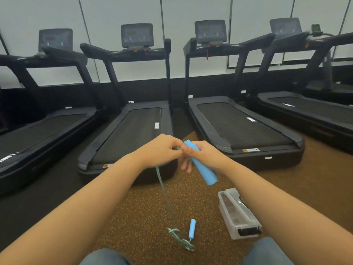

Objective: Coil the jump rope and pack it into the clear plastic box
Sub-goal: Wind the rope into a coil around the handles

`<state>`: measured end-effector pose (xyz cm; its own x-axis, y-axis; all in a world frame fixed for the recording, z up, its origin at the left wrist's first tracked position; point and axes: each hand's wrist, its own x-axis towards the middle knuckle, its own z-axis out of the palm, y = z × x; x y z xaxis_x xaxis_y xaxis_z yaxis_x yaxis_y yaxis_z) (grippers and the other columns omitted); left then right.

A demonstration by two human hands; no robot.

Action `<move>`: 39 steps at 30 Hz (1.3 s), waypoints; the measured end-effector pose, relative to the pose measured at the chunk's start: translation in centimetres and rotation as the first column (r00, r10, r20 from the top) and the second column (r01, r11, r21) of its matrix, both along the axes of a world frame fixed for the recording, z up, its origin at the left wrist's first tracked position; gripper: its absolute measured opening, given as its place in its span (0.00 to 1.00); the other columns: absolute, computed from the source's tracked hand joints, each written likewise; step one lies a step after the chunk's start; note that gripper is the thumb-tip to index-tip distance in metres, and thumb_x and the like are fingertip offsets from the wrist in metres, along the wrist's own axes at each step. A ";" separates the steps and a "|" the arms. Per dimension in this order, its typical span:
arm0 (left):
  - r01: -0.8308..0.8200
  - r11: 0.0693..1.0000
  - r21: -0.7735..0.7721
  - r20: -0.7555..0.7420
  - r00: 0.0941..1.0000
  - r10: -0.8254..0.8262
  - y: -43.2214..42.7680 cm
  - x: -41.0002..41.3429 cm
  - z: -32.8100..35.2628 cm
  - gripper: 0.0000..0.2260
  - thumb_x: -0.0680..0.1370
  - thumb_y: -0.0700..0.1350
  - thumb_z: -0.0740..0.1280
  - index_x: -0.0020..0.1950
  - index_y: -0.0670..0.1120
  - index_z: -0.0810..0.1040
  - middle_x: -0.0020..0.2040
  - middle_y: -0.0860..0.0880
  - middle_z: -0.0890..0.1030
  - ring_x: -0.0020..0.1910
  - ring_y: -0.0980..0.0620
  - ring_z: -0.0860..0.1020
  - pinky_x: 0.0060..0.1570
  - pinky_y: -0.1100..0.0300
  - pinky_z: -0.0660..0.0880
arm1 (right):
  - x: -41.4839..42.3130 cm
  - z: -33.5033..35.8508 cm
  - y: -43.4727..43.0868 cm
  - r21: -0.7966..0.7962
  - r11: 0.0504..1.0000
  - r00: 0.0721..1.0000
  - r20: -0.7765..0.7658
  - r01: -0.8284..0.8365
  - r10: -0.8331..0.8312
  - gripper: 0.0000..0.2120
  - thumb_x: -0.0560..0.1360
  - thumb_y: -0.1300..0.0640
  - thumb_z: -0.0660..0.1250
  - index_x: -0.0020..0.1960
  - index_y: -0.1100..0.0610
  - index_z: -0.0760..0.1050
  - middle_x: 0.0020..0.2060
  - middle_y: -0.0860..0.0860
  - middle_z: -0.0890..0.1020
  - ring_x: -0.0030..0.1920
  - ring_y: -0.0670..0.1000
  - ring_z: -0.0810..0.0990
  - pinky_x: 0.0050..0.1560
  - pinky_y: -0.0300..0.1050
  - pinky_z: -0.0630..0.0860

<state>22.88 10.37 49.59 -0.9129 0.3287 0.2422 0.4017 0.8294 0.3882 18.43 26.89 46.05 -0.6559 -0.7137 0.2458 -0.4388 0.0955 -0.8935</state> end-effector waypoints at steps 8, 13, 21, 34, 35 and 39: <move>-0.047 0.981 0.190 0.050 0.998 0.038 0.6 -0.9 -0.5 0.22 0.77 0.61 0.60 0.41 0.44 0.81 0.35 0.48 0.79 0.33 0.54 0.75 0.42 0.55 0.72 | 0.8 -0.8 0.8 -0.020 0.990 0.979 0.145 -0.141 0.142 0.07 0.76 0.60 0.65 0.53 0.52 0.72 0.39 0.47 0.84 0.41 0.44 0.83 0.47 0.36 0.78; -0.012 0.984 0.180 0.072 0.997 -0.001 1.2 -1.2 -0.2 0.21 0.77 0.59 0.62 0.37 0.42 0.78 0.32 0.48 0.74 0.31 0.56 0.70 0.38 0.59 0.71 | 0.5 -1.6 1.4 -0.214 0.955 0.876 0.396 -0.204 0.275 0.13 0.70 0.72 0.65 0.53 0.62 0.73 0.45 0.54 0.85 0.47 0.50 0.85 0.50 0.41 0.79; 0.038 0.964 0.264 0.064 0.996 -0.056 2.3 -2.0 -0.5 0.19 0.75 0.57 0.66 0.32 0.44 0.72 0.27 0.53 0.70 0.27 0.59 0.67 0.35 0.64 0.69 | 1.4 -1.9 1.8 -0.407 0.912 0.781 0.552 -0.054 0.293 0.14 0.68 0.72 0.63 0.50 0.60 0.78 0.42 0.53 0.86 0.42 0.49 0.85 0.44 0.40 0.81; -0.371 0.517 0.771 0.393 0.917 0.072 5.3 -3.8 -3.7 0.24 0.73 0.63 0.62 0.27 0.47 0.64 0.16 0.56 0.65 0.17 0.58 0.66 0.22 0.68 0.68 | 2.2 -3.0 -0.1 -0.577 0.778 0.682 0.674 0.248 0.283 0.12 0.67 0.50 0.70 0.40 0.60 0.81 0.30 0.52 0.80 0.28 0.46 0.79 0.30 0.37 0.78; -0.373 0.476 0.797 0.419 0.908 0.011 5.4 -3.7 -3.7 0.24 0.72 0.64 0.63 0.28 0.46 0.64 0.16 0.56 0.65 0.17 0.58 0.65 0.22 0.67 0.68 | 2.1 -3.0 -0.2 -0.584 0.773 0.674 0.678 0.249 0.295 0.12 0.66 0.50 0.71 0.40 0.60 0.81 0.30 0.52 0.80 0.28 0.46 0.79 0.30 0.38 0.78; -0.428 0.463 0.776 0.433 0.896 0.101 5.7 -4.1 -3.7 0.24 0.71 0.64 0.64 0.29 0.46 0.65 0.20 0.53 0.67 0.24 0.54 0.67 0.29 0.64 0.70 | 1.8 -3.2 0.1 -0.591 0.788 0.698 0.638 0.174 0.324 0.22 0.52 0.49 0.83 0.40 0.60 0.85 0.33 0.53 0.82 0.32 0.47 0.82 0.34 0.39 0.80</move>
<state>18.75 16.02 45.92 -0.9878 -0.1531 -0.0296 -0.0427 0.0828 0.9956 20.25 26.99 42.90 -0.7531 -0.6460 0.1244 0.3305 -0.5350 -0.7775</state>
